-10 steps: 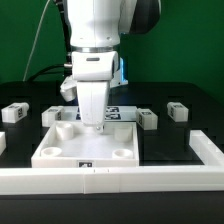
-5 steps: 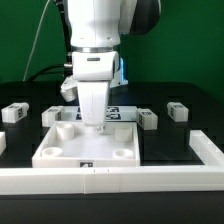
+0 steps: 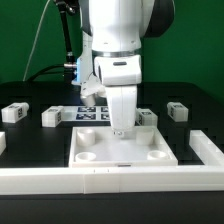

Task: Assemble one leg

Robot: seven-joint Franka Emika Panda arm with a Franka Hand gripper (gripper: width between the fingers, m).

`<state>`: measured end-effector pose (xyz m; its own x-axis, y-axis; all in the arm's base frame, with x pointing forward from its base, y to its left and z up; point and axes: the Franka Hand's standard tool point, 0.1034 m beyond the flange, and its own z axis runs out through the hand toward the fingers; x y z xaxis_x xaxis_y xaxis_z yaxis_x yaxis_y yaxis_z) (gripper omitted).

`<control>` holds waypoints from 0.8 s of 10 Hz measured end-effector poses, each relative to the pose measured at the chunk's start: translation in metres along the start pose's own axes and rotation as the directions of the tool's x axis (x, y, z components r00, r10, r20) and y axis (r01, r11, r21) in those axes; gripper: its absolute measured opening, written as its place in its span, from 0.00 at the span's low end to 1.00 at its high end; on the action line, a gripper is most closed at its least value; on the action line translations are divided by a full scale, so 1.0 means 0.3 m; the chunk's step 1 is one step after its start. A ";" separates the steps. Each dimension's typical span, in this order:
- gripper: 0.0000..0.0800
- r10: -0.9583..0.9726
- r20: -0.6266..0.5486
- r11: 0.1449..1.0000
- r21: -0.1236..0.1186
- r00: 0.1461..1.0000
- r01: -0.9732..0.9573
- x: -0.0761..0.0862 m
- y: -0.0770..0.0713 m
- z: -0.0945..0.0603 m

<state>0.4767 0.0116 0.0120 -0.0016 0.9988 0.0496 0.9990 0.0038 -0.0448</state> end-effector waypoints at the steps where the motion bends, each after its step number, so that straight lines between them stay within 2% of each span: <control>1: 0.08 0.000 0.000 1.000 0.000 1.000 0.000 0.000 0.000 0.000; 3: 0.08 0.004 -0.001 1.000 0.000 1.000 -0.004 0.007 0.001 0.001; 5: 0.08 0.011 -0.014 1.000 -0.003 1.000 -0.011 0.097 0.012 0.004; 8: 0.08 0.016 -0.024 1.000 -0.011 1.000 -0.016 0.182 0.039 0.008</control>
Offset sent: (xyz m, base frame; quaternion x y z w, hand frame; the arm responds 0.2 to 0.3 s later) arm 0.0069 0.0592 -0.0152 0.0106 0.0286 -0.0466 0.9984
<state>0.4884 0.0662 0.0118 0.0151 0.9972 0.0730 0.9993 -0.0126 -0.0350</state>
